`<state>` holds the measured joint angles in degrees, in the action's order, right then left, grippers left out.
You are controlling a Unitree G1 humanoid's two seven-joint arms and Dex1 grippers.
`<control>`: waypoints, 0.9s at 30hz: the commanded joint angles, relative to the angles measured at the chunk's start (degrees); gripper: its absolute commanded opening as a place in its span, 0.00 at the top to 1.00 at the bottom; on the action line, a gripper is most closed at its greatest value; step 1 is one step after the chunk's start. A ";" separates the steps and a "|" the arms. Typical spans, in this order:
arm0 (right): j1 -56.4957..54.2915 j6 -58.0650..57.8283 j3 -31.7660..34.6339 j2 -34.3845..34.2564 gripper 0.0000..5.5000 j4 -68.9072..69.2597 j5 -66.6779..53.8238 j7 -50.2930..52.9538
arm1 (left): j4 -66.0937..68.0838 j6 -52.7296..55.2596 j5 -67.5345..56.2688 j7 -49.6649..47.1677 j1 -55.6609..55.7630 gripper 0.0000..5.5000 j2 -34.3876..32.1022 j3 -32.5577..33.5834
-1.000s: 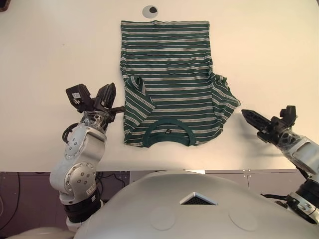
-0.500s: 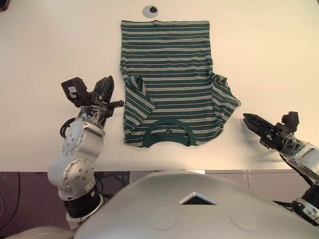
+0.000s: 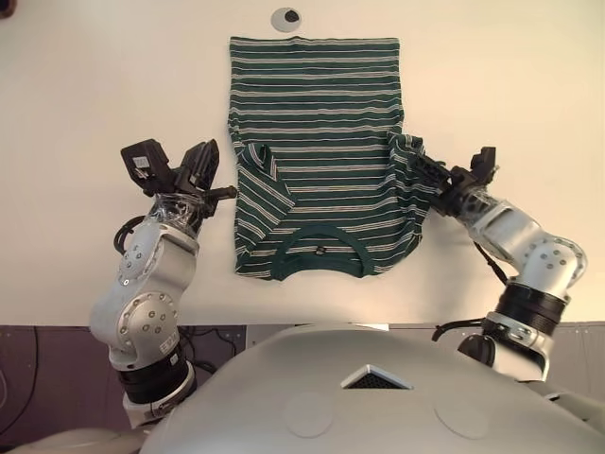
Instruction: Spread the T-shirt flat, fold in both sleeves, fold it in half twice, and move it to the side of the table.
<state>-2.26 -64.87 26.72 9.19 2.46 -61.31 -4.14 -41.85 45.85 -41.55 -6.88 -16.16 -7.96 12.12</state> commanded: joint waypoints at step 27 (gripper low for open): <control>5.18 -5.88 6.28 8.39 0.85 5.80 -7.59 2.89 | -0.43 -0.75 0.76 0.14 -1.76 0.85 -0.28 -0.66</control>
<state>3.00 -70.29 32.76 16.62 6.67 -67.71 -2.22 -41.75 45.41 -41.22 -6.82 -17.83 -8.33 11.53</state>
